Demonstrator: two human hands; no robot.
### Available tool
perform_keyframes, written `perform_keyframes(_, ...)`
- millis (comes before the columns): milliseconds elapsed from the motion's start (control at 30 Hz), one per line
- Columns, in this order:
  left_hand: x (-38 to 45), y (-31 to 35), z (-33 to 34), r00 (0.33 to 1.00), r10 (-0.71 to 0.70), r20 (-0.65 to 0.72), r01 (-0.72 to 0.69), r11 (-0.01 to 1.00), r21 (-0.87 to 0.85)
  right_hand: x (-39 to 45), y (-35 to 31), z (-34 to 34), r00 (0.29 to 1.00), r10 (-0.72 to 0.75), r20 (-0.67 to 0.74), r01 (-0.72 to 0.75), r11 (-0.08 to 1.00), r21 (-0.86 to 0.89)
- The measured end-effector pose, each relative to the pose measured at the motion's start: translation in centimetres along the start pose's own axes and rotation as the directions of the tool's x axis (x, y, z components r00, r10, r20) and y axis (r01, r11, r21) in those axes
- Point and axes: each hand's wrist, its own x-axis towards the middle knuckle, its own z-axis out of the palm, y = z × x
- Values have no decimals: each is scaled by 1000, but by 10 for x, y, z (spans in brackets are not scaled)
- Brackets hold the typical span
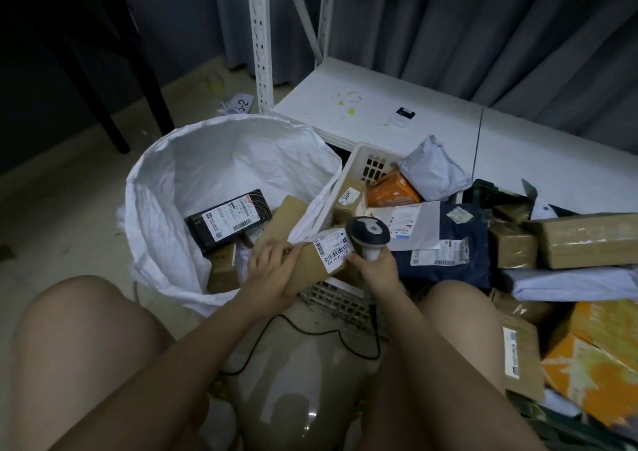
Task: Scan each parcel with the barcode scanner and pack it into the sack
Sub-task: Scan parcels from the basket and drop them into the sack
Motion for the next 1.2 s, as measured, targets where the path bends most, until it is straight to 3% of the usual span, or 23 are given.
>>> perform_keyframes(167, 9, 0, 0, 991, -131, -3, 128, 974, -186, 6, 3, 4, 1000, 9, 16, -8, 999, -43)
perform_keyframes(367, 16, -6, 10, 973, -229, 11, 227, 956, -186, -7, -25, -14, 989, -60, 137, 61, 998, -8)
perform_keyframes(633, 18, -9, 8, 973, -228, 26, 228, 947, -227, -25, -70, -58, 945, -209, 253, 295, 879, -374)
perform_keyframes(767, 17, -7, 9, 969, -244, 27, 244, 942, -232, -26, -75, -64, 947, -120, 297, 245, 867, -433)
perform_keyframes(933, 18, -7, 11, 971, -241, 5, 236, 945, -228, -21, -72, -60, 945, -86, 315, 276, 727, -629)
perform_keyframes(1200, 19, -7, 10, 968, -252, 8, 247, 942, -228, -19, -76, -62, 957, -63, 284, 251, 669, -700)
